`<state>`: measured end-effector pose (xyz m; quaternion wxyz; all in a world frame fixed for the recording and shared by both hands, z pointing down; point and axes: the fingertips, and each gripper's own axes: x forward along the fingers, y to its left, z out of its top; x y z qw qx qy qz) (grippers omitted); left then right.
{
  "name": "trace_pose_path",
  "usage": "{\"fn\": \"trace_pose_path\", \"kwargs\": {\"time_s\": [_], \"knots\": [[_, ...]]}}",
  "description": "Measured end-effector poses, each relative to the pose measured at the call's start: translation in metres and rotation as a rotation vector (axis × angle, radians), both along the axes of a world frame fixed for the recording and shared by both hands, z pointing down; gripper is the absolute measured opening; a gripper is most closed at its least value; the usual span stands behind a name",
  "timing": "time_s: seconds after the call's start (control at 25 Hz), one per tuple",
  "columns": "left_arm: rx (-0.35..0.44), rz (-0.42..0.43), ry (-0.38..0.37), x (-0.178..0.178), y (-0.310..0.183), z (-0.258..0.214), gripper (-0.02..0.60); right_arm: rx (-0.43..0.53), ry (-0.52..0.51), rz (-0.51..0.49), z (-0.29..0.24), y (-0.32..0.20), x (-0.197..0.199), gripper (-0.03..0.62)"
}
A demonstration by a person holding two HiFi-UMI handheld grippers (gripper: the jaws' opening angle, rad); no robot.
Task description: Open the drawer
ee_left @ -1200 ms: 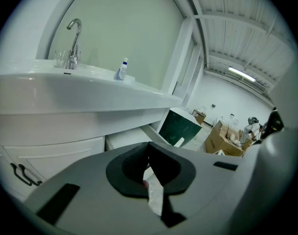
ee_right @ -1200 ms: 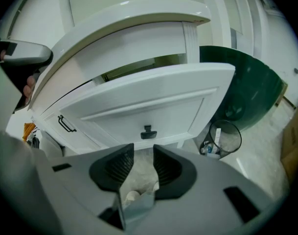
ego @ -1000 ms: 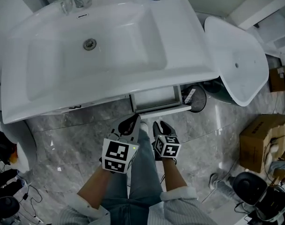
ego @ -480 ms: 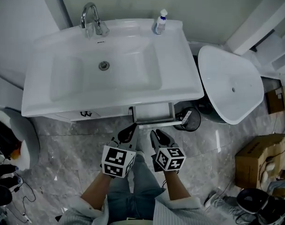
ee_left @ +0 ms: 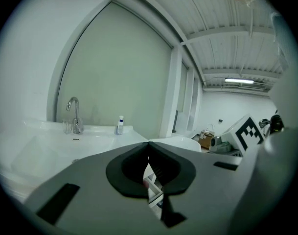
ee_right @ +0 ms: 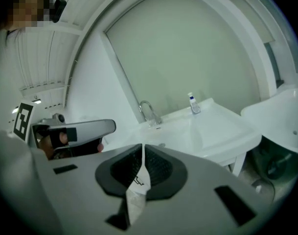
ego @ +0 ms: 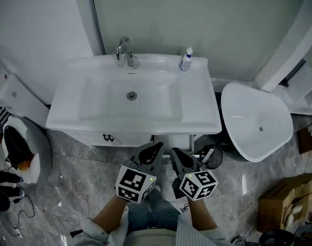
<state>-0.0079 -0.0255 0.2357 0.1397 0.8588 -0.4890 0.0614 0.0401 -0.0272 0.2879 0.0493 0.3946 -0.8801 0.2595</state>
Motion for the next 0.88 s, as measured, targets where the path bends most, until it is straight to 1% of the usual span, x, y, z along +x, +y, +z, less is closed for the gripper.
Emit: {"fn": "trace_pose_path", "kwargs": {"time_s": [0.24,0.48,0.68,0.88], "knots": [[0.049,-0.029,0.036,-0.002,-0.002,-0.043,0.015,0.07,-0.04,-0.096,-0.054,-0.003,-0.015,0.011],[0.093,-0.016,0.029,-0.002,0.001,-0.066,0.015,0.163,-0.031,-0.145,-0.101,0.003,-0.019,0.011],[0.104,-0.002,0.057,-0.002,0.002,-0.073,0.015,0.191,-0.045,-0.131,-0.114,0.0,-0.017,0.011],[0.104,0.017,0.055,-0.001,0.001,-0.072,0.015,0.194,-0.041,-0.141,-0.115,-0.002,-0.019,0.011]]}}
